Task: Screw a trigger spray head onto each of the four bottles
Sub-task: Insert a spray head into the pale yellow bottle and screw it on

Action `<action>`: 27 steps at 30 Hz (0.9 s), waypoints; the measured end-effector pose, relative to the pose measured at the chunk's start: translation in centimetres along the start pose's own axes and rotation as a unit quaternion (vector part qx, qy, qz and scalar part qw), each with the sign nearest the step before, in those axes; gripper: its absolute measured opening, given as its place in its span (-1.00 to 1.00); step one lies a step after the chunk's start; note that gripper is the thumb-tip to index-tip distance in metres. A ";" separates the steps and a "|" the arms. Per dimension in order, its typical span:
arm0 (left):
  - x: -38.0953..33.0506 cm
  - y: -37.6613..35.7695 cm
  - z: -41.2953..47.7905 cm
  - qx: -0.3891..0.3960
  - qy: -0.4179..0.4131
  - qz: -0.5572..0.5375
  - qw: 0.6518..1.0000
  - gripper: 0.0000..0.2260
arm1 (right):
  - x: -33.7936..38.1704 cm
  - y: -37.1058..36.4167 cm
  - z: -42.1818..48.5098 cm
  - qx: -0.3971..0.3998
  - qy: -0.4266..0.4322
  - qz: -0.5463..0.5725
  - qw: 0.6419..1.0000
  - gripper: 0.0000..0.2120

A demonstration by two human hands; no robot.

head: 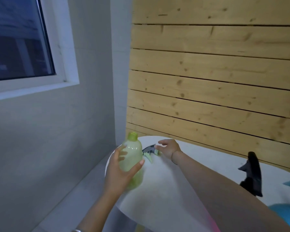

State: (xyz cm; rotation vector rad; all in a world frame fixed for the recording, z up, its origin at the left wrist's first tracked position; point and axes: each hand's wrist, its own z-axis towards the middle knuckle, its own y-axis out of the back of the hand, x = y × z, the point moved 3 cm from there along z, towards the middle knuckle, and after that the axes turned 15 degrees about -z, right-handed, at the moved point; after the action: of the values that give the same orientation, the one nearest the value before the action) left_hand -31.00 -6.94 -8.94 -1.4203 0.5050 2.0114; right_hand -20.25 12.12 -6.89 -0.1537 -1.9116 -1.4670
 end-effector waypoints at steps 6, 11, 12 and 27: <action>1.3 0.7 0.0 0.002 0.001 -0.006 1.000 -0.38 | -0.6 -2.2 2.0 0.015 -0.009 -0.116 0.993 -0.97; 2.0 1.0 -0.2 0.002 0.022 -0.009 1.000 -0.33 | -0.4 -2.8 1.9 -0.030 0.036 -0.079 0.996 -0.91; 1.8 1.1 -0.2 0.004 0.022 -0.007 1.000 -0.31 | 0.0 -2.4 1.8 -0.053 0.055 -0.058 0.995 -0.83; -0.7 -2.9 -3.9 0.101 0.063 0.012 0.993 -0.40 | 9.8 14.4 -7.6 -0.216 0.184 0.245 0.927 -0.64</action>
State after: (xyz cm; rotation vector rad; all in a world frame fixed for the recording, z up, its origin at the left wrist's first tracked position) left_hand -26.18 -7.42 -9.48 -1.4252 0.7622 1.8393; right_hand -16.92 7.32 11.22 -0.4852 -1.1251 -1.4197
